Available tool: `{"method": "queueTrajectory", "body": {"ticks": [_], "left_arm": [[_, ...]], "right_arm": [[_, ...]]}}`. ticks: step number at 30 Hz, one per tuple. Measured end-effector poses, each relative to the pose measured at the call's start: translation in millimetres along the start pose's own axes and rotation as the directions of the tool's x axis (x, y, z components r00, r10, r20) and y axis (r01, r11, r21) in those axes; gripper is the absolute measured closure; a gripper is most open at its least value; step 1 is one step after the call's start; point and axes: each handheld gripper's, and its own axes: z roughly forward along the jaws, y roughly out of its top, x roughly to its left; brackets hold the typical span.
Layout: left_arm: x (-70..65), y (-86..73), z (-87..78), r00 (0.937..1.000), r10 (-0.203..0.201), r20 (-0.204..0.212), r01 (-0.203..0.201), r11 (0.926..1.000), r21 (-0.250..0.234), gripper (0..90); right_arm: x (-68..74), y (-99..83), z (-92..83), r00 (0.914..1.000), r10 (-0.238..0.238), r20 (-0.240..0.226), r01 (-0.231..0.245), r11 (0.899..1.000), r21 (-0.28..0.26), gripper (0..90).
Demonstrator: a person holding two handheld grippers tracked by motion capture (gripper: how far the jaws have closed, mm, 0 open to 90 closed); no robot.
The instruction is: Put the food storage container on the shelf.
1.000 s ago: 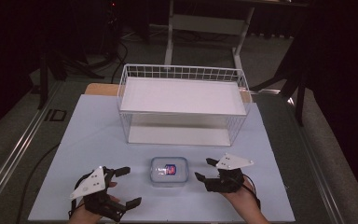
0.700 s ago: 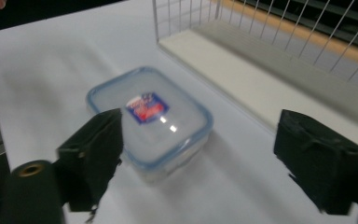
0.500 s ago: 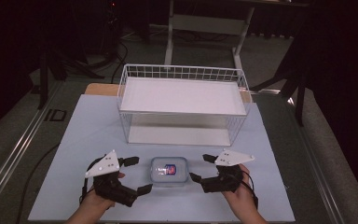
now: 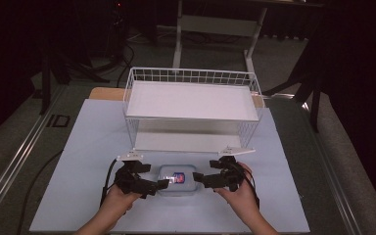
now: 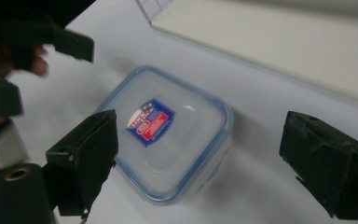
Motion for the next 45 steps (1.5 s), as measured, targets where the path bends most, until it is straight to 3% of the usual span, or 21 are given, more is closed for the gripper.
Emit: {"method": "queueTrajectory", "body": {"ticks": [1, 2, 4, 6, 12, 14, 16, 17, 21, 22, 26, 27, 28, 30, 32, 34, 36, 37, 38, 41, 45], "left_arm": [[4.3, -0.4, 2.2, 0.9994, -0.035, -0.003, 0.035, 0.9994, 0.003, 0.6], [4.3, -0.4, 2.2, 0.9994, -0.035, -0.003, 0.035, 0.9994, 0.003, 0.6], [15.6, -2.2, 5.3, 0.9948, -0.101, 0.012, 0.101, 0.9948, 0.009, 0.6], [24.6, -4.2, 8.4, 0.9869, -0.159, 0.026, 0.159, 0.9871, 0.023, 0.6], [40.2, -12.6, 21.2, 0.9642, -0.260, 0.051, 0.256, 0.9637, 0.076, 0.6], [42.1, -14.6, 24.8, 0.9597, -0.276, 0.052, 0.271, 0.9586, 0.087, 0.6], [43.2, -15.8, 28.2, 0.9516, -0.300, 0.066, 0.293, 0.9509, 0.099, 0.7], [43.1, -16.3, 29.8, 0.9514, -0.301, 0.065, 0.294, 0.9500, 0.106, 0.6], [42.9, -15.6, 32.8, 0.9454, -0.319, 0.068, 0.310, 0.9437, 0.116, 1.3], [43.1, -15.5, 33.1, 0.9424, -0.326, 0.074, 0.317, 0.9416, 0.114, 12.3], [43.9, -15.6, 34.7, 0.9383, -0.336, 0.082, 0.325, 0.9376, 0.124, 23.6], [43.8, -16.5, 35.5, 0.9354, -0.344, 0.081, 0.333, 0.9345, 0.126, 23.6], [43.7, -17.1, 35.8, 0.9371, -0.342, 0.072, 0.331, 0.9348, 0.129, 31.2], [43.9, -18.7, 37.1, 0.9304, -0.354, 0.097, 0.340, 0.9310, 0.132, 35.4], [44.0, -19.0, 36.9, 0.9334, -0.345, 0.099, 0.331, 0.9341, 0.134, 35.9], [44.4, -17.4, 36.4, 0.9264, -0.364, 0.098, 0.346, 0.9245, 0.160, 37.6], [41.5, -15.9, 35.3, 0.9295, -0.359, 0.084, 0.343, 0.9252, 0.163, 39.3], [39.3, -15.0, 34.4, 0.9369, -0.342, 0.073, 0.327, 0.9309, 0.163, 40.9], [38.4, -15.0, 34.3, 0.9369, -0.342, 0.071, 0.328, 0.9309, 0.161, 41.1], [35.9, -16.3, 33.0, 0.9408, -0.333, 0.064, 0.321, 0.9351, 0.151, 41.7], [29.5, -18.7, 29.4, 0.9518, -0.303, 0.050, 0.294, 0.9468, 0.130, 42.9]], "right_arm": [[-2.9, 0.0, 2.1, 0.9992, 0.040, -0.001, -0.040, 0.999, 0.006, 13.3], [-2.9, 0.0, 2.1, 0.9992, 0.040, -0.001, -0.040, 0.999, 0.006, 13.3], [-10.5, -1.1, 7.8, 0.9914, 0.128, -0.028, -0.127, 0.991, 0.038, 14.9], [-15.4, -3.4, 13.6, 0.9858, 0.164, -0.036, -0.161, 0.984, 0.069, 15.2], [-28.9, -15.4, 30.3, 0.9478, 0.310, -0.072, -0.298, 0.943, 0.147, 19.2], [-31.9, -18.2, 34.5, 0.9317, 0.350, -0.097, -0.332, 0.929, 0.161, 21.0], [-32.7, -19.9, 38.0, 0.9226, 0.370, -0.110, -0.348, 0.921, 0.174, 21.9], [-32.7, -20.4, 39.5, 0.9180, 0.381, -0.109, -0.358, 0.915, 0.184, 22.5], [-32.0, -20.7, 41.7, 0.9090, 0.402, -0.110, -0.377, 0.906, 0.194, 27.4], [-32.0, -20.8, 43.1, 0.8948, 0.427, -0.129, -0.397, 0.894, 0.209, 28.8], [-30.7, -21.6, 44.8, 0.8877, 0.442, -0.128, -0.409, 0.885, 0.222, 31.9], [-30.9, -22.2, 45.2, 0.8811, 0.454, -0.133, -0.419, 0.880, 0.226, 33.7], [-30.6, -23.4, 45.8, 0.8757, 0.465, -0.130, -0.430, 0.874, 0.228, 37.9], [-29.9, -24.3, 44.7, 0.8686, 0.475, -0.140, -0.442, 0.871, 0.215, 42.1], [-28.9, -23.8, 44.4, 0.8695, 0.476, -0.134, -0.442, 0.870, 0.219, 42.2], [-28.3, -23.8, 45.0, 0.8651, 0.484, -0.133, -0.448, 0.864, 0.228, 42.1], [-28.2, -24.6, 45.1, 0.8593, 0.494, -0.133, -0.458, 0.859, 0.231, 42.2], [-27.6, -24.4, 44.8, 0.8598, 0.494, -0.129, -0.458, 0.858, 0.233, 42.2], [-27.1, -25.3, 44.7, 0.8574, 0.498, -0.130, -0.463, 0.856, 0.229, 42.4], [-23.9, -27.3, 43.2, 0.8603, 0.495, -0.123, -0.465, 0.860, 0.209, 42.5], [-18.6, -28.7, 40.6, 0.8751, 0.471, -0.112, -0.447, 0.875, 0.184, 43.0]]}}
